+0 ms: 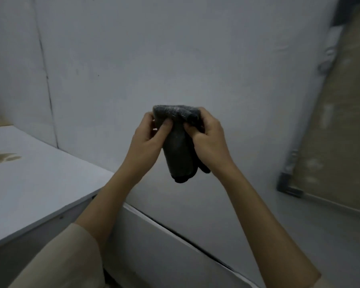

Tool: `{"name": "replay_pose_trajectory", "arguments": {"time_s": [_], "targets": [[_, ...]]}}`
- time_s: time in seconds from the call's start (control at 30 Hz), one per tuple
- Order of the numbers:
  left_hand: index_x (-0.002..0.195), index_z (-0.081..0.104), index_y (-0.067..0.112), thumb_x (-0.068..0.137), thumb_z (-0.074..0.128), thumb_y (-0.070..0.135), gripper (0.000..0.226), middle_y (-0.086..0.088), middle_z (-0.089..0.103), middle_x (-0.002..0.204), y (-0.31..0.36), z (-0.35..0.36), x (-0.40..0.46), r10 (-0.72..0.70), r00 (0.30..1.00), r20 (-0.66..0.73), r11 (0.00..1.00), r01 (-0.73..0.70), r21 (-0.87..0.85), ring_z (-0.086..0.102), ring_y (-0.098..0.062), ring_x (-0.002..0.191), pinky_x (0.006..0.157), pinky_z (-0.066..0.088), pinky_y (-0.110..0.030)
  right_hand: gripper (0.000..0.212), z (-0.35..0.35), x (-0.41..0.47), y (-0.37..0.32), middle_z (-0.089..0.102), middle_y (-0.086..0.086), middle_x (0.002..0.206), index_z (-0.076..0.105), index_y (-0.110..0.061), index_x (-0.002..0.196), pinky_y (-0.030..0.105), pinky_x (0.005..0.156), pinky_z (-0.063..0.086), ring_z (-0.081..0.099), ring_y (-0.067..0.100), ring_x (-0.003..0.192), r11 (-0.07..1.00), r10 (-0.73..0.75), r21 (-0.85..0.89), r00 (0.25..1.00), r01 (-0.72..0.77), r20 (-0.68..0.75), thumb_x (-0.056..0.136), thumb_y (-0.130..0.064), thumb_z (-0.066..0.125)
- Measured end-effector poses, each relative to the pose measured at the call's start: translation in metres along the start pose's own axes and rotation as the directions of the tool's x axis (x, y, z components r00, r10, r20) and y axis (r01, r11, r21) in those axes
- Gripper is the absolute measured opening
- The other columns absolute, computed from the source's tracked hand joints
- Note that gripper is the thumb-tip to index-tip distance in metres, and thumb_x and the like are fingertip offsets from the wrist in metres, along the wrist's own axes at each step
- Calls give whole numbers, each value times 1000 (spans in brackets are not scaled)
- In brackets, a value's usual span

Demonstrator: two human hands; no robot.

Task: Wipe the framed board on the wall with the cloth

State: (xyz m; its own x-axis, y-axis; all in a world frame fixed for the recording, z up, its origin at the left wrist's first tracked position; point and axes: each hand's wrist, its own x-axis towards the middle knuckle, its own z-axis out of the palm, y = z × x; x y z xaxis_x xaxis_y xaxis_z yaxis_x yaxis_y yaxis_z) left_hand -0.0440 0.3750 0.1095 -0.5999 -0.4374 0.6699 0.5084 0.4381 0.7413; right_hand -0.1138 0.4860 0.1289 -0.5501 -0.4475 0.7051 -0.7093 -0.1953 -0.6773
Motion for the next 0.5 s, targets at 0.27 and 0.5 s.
{"name": "replay_pose_trajectory", "arguments": {"time_s": [0.27, 0.5], "targets": [[98, 54, 14, 91, 57, 22, 11, 5, 63, 88, 67, 91, -38, 186, 982, 17, 982, -185, -35, 63, -10, 81, 69, 53, -25, 28, -104, -50, -54, 63, 2, 104, 50, -24, 112, 42, 82, 57, 65, 19, 94, 996, -86, -49, 978, 78, -188, 93, -5, 53], [111, 37, 24, 88, 61, 20, 34, 9, 60, 95, 110, 175, -71, 177, 984, -15, 972, -177, -154, 66, -9, 79, 65, 57, -22, 40, -170, -104, -69, 62, 6, 100, 32, -32, 115, 33, 66, 60, 69, 16, 79, 980, -196, -103, 859, 167, -473, 93, -7, 55]]}}
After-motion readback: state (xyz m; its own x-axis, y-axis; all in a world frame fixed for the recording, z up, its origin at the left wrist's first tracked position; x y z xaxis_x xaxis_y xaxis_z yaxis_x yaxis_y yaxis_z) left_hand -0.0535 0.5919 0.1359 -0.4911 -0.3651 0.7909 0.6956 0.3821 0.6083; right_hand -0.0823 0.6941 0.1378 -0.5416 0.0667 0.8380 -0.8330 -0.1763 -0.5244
